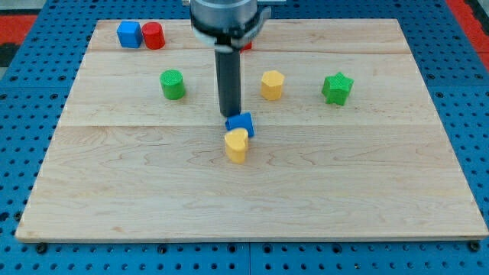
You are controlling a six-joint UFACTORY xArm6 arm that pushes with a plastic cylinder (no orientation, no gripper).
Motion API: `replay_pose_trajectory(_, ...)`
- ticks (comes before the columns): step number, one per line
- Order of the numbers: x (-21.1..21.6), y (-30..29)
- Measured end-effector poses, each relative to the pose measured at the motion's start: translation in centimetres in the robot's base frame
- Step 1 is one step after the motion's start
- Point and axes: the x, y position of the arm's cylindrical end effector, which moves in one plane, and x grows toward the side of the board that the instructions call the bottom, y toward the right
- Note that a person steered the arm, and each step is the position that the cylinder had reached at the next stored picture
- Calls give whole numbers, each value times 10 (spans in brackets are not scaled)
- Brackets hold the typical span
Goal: Push the yellow hexagon above the yellow heart
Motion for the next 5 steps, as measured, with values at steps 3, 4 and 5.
replay_pose_trajectory(3,-50,85)
replay_pose_trajectory(4,-83,82)
replay_pose_trajectory(5,-103,91)
